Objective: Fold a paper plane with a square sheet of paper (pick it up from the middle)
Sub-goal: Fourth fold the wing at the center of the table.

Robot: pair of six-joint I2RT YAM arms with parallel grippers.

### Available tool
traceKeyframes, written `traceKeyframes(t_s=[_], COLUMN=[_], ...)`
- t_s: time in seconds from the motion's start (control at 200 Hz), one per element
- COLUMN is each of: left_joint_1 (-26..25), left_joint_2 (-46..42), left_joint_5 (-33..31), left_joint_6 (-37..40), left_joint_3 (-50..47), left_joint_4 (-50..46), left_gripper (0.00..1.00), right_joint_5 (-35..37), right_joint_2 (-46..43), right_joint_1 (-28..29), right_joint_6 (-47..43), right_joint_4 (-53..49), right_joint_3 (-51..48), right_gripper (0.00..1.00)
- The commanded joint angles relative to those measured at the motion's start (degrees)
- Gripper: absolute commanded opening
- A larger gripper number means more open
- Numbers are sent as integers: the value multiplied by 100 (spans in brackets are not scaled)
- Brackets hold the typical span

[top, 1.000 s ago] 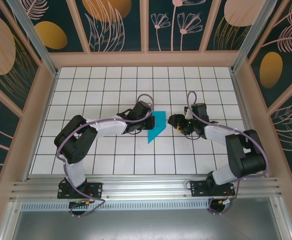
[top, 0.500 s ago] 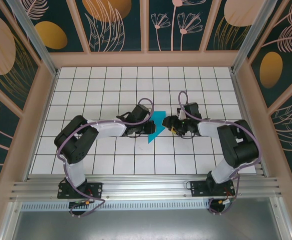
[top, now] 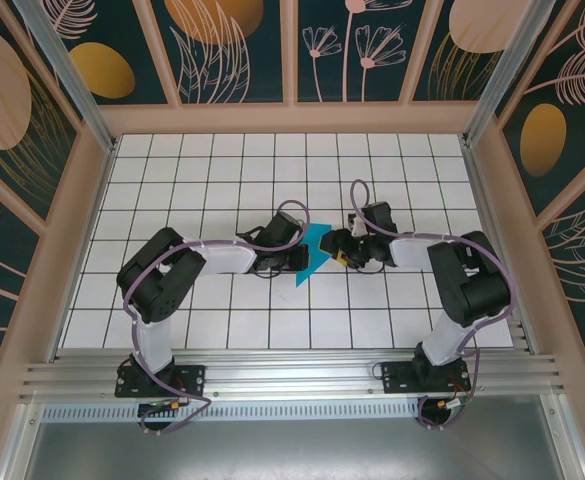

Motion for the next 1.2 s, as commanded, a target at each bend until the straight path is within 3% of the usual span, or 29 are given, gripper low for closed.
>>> traceKeyframes(t_s=[0.0, 0.245, 0.631, 1.191], left_joint_1=[28, 24, 33, 28], left_joint_2=[23, -463, -320, -50], left_joint_5=[-125, -222, -504, -696], left_joint_6=[133, 166, 191, 309], left_joint_3=[45, -136, -82, 87], left_joint_4=[-60, 110, -47, -336], left_gripper=[4, 9, 7, 5], right_joint_5=[-112, 241, 617, 278], right_joint_2=[172, -61, -333, -43], right_joint_1=[63, 76, 54, 55], right_joint_6=[-95, -50, 174, 353], right_joint_4=[129, 36, 64, 295], right_joint_3=[190, 123, -12, 70], right_gripper=[61, 60, 61, 62])
